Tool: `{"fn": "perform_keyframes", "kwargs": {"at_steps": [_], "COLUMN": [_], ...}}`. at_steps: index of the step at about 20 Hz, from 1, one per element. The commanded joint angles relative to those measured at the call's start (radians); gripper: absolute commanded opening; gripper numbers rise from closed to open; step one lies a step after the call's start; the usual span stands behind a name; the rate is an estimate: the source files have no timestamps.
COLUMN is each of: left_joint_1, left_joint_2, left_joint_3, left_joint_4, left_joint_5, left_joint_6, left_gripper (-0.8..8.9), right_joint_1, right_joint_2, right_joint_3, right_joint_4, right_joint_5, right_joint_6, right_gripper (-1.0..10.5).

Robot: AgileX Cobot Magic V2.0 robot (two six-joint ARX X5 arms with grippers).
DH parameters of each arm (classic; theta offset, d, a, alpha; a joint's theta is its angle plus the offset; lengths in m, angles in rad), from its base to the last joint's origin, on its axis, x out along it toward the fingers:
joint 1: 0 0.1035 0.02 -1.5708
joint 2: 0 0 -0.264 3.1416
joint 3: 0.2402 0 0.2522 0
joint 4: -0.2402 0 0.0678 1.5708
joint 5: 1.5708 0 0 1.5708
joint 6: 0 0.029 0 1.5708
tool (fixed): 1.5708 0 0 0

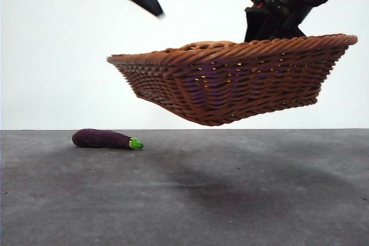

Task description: Help me put the vegetables on the table into the basket

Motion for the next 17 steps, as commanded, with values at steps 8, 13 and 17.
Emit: {"fn": "perform_keyframes", "kwargs": {"at_steps": [8,13,17], "left_joint_1": [0.391,0.412,0.430], "left_joint_2": [-0.006,0.190,0.320], "left_joint_3": [0.002,0.003,0.005], "left_joint_4": [0.216,0.348,0.381], "left_joint_5": [-0.162,-0.128,-0.129], "left_joint_6": [-0.445,-0.651,-0.777], "left_gripper": [4.36,4.36,4.36], "right_joint_1": [-0.200,-0.229,-0.234], "right_joint_2": [-0.149,-0.224,-0.231], "right_joint_3": [0.005,0.005,0.005], "right_joint_4": [0.011,0.014,-0.003], "right_joint_5": [-0.018,-0.026,-0.032], "right_joint_6": [-0.021,-0.044,-0.067], "right_gripper": [-0.1,-0.1,-0.1]}}
